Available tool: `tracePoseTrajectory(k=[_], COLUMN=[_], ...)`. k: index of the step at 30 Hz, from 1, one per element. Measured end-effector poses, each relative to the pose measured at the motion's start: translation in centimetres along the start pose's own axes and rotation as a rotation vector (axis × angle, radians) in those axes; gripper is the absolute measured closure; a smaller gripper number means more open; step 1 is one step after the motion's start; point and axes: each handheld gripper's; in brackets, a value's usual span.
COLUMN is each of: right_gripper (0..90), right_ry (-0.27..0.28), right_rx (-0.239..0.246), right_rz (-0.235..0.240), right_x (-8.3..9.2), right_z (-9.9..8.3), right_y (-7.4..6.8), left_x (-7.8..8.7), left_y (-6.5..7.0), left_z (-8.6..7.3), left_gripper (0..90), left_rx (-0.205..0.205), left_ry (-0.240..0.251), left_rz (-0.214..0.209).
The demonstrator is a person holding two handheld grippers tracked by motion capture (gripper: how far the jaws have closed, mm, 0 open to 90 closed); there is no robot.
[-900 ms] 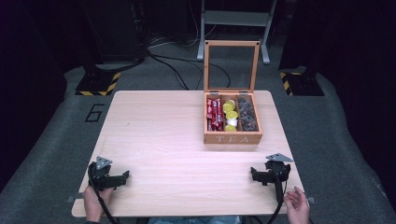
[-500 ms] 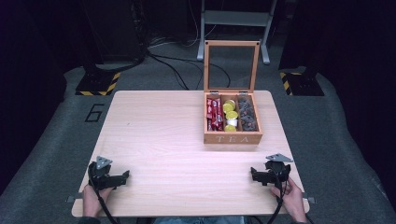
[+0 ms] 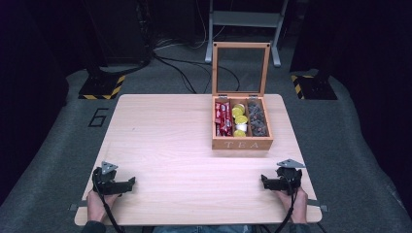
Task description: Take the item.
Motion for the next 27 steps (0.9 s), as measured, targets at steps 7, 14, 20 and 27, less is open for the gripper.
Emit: tracePoseTrajectory(k=[7,14,20,27], right_gripper=[0.0,0.0,0.0,0.0], right_ry=[0.002,0.001,0.001,0.002], right_rx=[-0.001,-0.001,0.0,0.001], right_rz=[0.002,0.001,0.003,0.004], right_x=[0.0,0.0,0.0,0.0], right_z=[0.0,0.0,0.0,0.0], right_y=[0.0,0.0,0.0,-0.1], left_x=[0.1,0.3,0.2,0.0], left_y=[1.0,2.1,2.9,3.9], left_z=[1.2,2.8,4.1,5.3], left_gripper=[0.2,0.3,1.0,1.4], left_rx=[0.003,-0.015,-0.036,-0.059], left_ry=[0.024,0.033,0.05,0.053], left_rz=[-0.051,-0.083,-0.098,-0.129])
Point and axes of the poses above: each handheld gripper's, and its own axes: x roughly backward along the jaws, z roughly out of its top, y roughly to its right, and after that the axes turned 6 degrees about -z, right-handed
